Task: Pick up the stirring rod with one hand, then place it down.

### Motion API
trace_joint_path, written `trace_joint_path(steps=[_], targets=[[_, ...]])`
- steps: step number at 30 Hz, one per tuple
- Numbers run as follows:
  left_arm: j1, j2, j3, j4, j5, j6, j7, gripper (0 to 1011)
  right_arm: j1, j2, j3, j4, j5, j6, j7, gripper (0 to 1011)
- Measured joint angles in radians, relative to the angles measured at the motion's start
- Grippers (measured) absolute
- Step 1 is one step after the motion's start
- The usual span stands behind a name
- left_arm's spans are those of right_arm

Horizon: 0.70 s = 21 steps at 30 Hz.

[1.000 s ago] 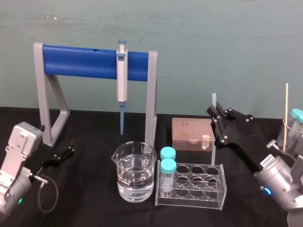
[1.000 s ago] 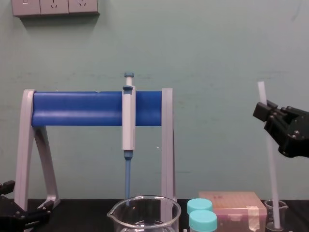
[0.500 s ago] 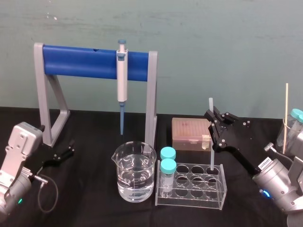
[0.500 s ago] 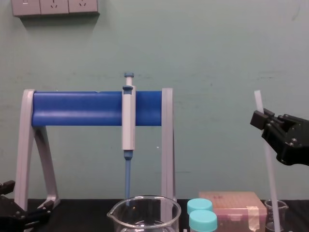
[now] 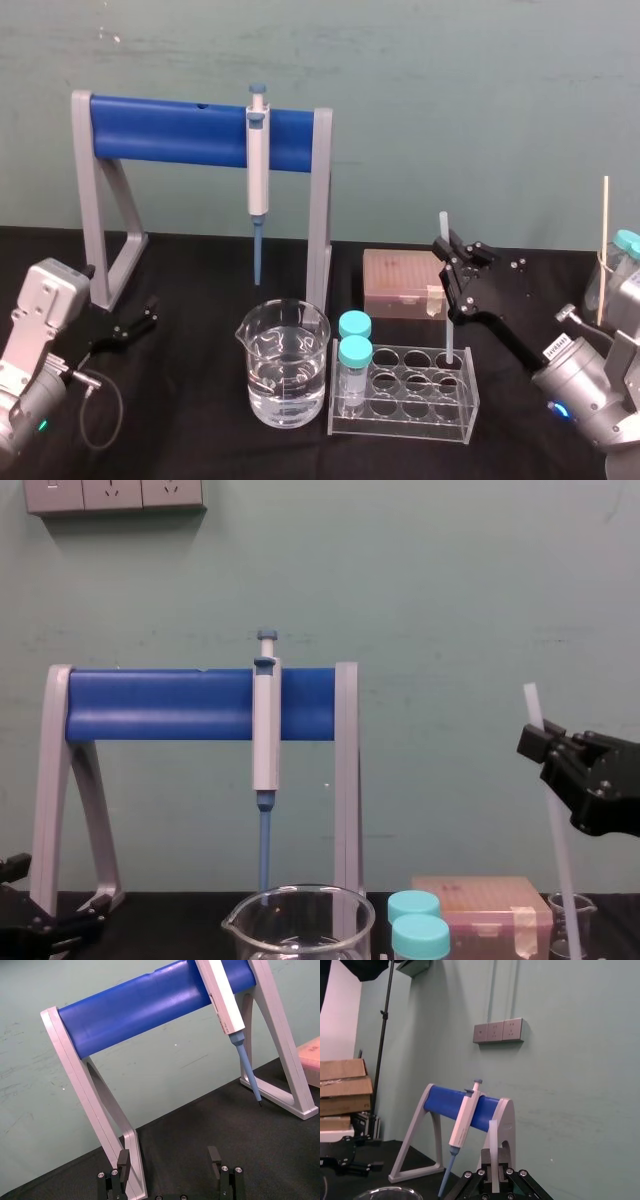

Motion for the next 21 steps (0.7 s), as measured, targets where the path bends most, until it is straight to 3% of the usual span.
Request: trace_joint_path(steps=[21], targets=[[0.0, 0.0, 0.0, 0.0, 0.0, 0.0, 0.0, 1000, 0.046, -0.002, -0.026, 0.106, 0.004, 0.005, 0.028, 70]])
